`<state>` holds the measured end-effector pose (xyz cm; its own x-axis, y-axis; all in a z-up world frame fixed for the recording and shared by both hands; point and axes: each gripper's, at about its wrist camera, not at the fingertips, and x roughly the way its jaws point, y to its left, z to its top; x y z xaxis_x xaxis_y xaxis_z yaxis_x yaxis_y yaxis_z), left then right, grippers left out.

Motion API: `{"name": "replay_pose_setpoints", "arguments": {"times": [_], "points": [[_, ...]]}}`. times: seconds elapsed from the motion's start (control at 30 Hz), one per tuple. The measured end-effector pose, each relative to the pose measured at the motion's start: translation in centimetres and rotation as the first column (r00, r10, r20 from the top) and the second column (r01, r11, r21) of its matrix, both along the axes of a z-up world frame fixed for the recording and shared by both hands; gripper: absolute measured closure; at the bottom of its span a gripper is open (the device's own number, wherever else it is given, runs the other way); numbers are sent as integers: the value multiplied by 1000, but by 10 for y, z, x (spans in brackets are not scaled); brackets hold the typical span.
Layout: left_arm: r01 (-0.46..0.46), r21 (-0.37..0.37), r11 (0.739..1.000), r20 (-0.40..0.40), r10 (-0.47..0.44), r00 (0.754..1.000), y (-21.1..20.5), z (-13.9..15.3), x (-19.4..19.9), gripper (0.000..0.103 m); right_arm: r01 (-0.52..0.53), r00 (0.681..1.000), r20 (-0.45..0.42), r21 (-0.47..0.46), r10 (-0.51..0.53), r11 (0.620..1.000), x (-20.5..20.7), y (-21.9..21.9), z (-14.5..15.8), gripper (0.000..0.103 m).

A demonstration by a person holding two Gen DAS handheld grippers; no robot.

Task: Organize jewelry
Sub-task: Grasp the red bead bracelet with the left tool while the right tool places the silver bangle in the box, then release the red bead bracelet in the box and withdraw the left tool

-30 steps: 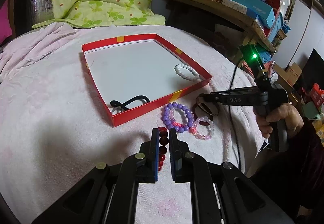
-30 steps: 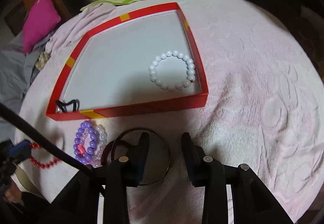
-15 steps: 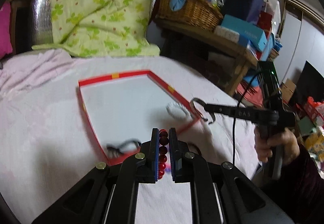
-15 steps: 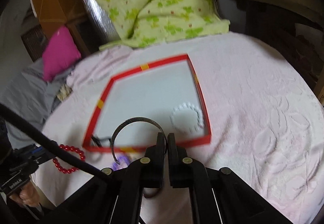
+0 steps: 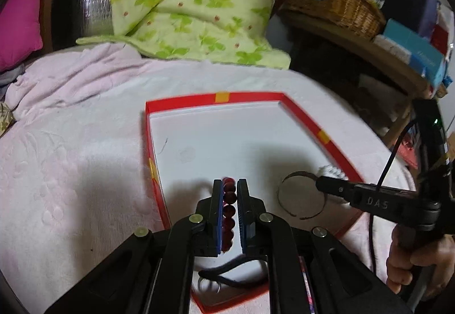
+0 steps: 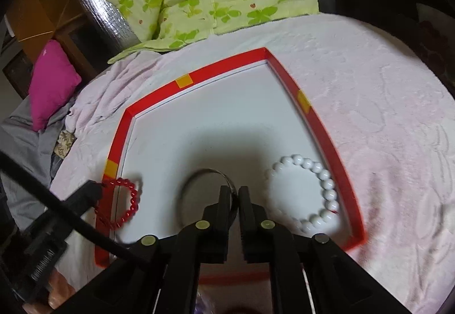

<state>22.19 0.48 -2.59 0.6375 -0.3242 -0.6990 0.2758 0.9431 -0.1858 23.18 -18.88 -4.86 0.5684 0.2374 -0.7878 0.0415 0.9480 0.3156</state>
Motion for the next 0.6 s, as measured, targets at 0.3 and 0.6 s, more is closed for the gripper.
{"name": "replay_pose_setpoints", "arguments": {"times": [0.3, 0.6], "points": [[-23, 121, 992, 40, 18, 999, 0, 1, -18, 53, 36, 997, 58, 83, -41, 996, -12, -27, 13, 87], [48, 269, 962, 131, -86, 988, -8, 19, -78, 48, 95, 995, 23, 103, -98, 990, -50, -73, 19, 83]]}}
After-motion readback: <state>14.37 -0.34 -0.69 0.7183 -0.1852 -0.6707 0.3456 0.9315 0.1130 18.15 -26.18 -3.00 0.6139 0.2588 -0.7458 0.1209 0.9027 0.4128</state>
